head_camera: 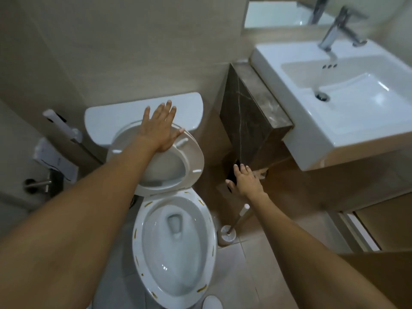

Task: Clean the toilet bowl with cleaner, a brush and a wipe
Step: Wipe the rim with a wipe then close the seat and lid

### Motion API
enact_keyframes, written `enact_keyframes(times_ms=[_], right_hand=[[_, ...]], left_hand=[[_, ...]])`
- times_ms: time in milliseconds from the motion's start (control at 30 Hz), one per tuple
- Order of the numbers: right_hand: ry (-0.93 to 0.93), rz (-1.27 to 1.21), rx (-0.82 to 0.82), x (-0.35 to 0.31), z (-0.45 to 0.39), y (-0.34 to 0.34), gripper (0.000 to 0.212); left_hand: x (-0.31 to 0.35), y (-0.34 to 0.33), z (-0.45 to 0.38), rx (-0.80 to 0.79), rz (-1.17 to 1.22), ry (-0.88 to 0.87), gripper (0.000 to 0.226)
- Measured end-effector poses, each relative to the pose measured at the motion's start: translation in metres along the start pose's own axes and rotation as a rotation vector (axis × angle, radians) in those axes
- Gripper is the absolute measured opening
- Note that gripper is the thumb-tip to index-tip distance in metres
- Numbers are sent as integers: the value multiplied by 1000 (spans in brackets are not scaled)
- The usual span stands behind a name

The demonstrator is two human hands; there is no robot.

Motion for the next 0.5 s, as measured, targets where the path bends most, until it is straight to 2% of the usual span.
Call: enact_keyframes(times_ms=[267,500], right_hand=[[92,24,124,-86,33,108,65],[202,67,180,-158,46,157,66]], left_hand=[[-52,49,74,-3,125,128,67],[-97,69,130,9,181,249,66]])
Point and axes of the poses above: each hand's wrist, its own z-axis away from the middle knuckle, its own y-axis out of the back of the hand, x = y × z, the point moved 4 cm from there along -z, towards the middle knuckle, and after that the axes turned 5 degrees about z, right-handed, at the moved point
